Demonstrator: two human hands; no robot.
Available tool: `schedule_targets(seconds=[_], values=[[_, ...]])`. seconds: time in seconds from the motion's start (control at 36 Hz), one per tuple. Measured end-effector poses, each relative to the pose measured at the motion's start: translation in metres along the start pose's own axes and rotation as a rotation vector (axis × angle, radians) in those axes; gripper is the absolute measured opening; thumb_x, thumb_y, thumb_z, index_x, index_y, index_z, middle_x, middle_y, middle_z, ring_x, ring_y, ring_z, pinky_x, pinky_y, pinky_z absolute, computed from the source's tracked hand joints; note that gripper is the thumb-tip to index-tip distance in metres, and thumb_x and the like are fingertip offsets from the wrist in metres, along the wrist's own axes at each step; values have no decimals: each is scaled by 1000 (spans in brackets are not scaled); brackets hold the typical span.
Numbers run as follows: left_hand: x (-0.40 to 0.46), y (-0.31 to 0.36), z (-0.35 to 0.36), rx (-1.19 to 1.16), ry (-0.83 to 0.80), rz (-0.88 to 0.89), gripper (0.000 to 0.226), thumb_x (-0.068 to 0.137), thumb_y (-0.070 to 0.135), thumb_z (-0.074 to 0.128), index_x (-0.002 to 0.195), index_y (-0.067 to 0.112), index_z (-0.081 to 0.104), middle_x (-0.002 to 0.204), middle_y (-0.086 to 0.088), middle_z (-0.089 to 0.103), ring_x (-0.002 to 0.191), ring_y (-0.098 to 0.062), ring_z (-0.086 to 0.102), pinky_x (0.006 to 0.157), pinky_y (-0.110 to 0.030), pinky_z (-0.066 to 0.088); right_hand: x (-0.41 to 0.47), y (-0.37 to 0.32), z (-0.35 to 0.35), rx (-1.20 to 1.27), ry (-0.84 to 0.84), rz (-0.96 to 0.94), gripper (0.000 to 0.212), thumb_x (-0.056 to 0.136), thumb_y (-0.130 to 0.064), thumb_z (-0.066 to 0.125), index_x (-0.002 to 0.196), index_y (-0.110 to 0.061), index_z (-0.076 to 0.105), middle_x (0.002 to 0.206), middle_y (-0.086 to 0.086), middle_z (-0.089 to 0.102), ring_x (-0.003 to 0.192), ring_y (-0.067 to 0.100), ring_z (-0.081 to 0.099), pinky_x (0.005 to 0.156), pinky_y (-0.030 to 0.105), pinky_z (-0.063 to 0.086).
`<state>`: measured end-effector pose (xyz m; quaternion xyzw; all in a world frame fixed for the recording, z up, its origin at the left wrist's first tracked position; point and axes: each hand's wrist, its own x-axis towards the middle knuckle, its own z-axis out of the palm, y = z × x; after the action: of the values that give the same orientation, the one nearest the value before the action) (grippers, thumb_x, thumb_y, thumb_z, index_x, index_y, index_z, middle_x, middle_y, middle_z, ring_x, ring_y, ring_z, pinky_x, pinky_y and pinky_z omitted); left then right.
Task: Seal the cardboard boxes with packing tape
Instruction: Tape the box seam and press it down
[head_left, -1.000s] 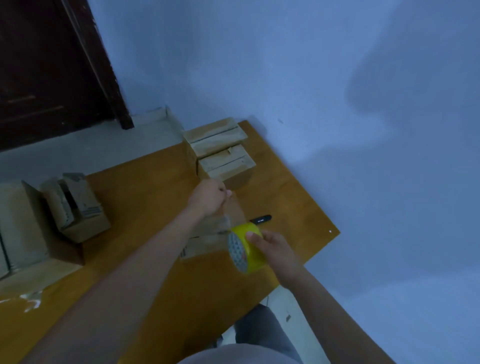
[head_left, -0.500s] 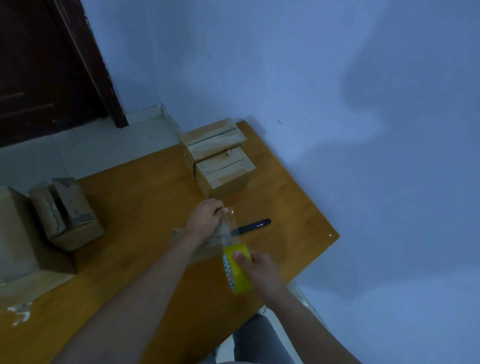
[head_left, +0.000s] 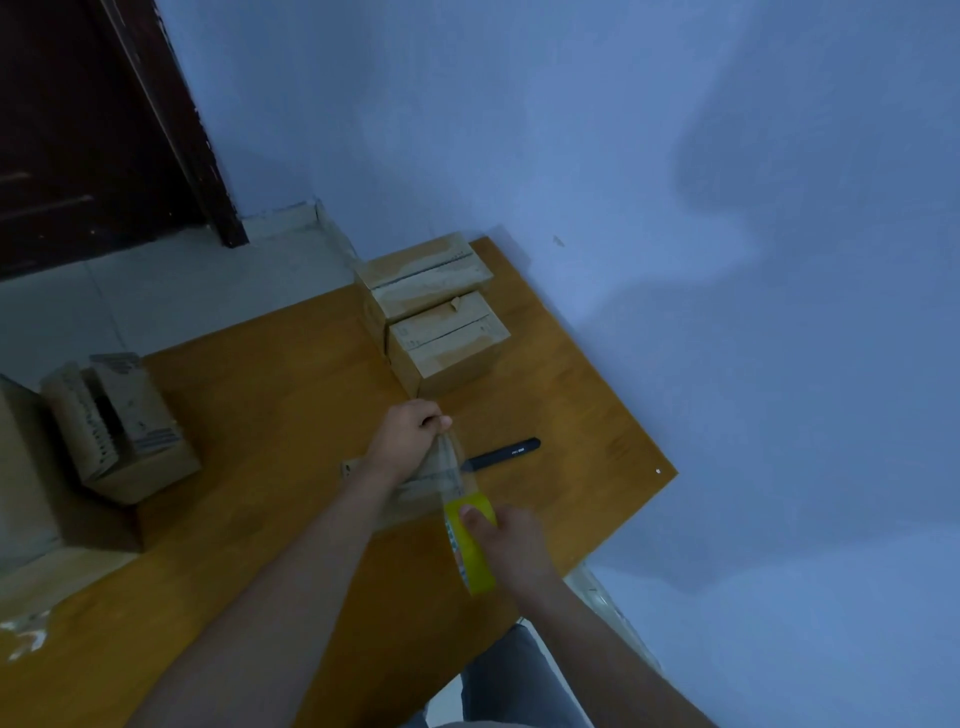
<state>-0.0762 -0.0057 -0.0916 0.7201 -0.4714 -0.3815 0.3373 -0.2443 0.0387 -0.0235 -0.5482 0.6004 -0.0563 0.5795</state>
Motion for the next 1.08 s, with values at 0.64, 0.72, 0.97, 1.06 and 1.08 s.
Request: schedule_targets(seconds=[0.64, 0.72, 0.97, 1.06, 1.08], values=[[1, 1, 3, 40, -12, 9, 31, 97, 17, 51, 70, 1, 51, 65, -2, 40, 59, -13, 38, 58, -30, 27, 3, -1, -5, -30, -5, 25, 39, 97, -29, 51, 61, -16, 54, 37, -11, 53, 35, -3, 50, 39, 11, 36], [1, 1, 4, 48, -11, 4, 32, 98, 17, 51, 72, -2, 52, 67, -3, 40, 60, -14, 38, 56, -30, 26, 2, -1, -6, -30, -3, 36, 38, 97, -31, 50, 62, -17, 55, 46, -9, 55, 37, -3, 51, 40, 11, 37], [7, -3, 2, 82, -75, 23, 32, 96, 19, 54, 75, -6, 57, 71, -13, 48, 66, -23, 45, 59, -30, 28, 0, 12, -1, -36, 34, 7, 34, 97, -31, 50, 67, -19, 61, 53, -8, 59, 44, -2, 57, 46, 15, 44], [7, -5, 3, 84, -74, 30, 33, 96, 20, 54, 72, -3, 54, 68, -6, 44, 63, -19, 42, 57, -30, 26, 1, 14, -2, -27, 29, 13, 33, 97, -30, 51, 67, -19, 60, 57, -7, 60, 45, -1, 57, 47, 13, 42], [7, -5, 3, 89, -73, 29, 33, 97, 20, 54, 73, -3, 54, 68, -6, 44, 63, -19, 42, 58, -30, 27, 1, 14, -2, -23, 22, 14, 33, 97, -30, 51, 67, -19, 60, 56, -7, 60, 45, -1, 57, 47, 13, 43]])
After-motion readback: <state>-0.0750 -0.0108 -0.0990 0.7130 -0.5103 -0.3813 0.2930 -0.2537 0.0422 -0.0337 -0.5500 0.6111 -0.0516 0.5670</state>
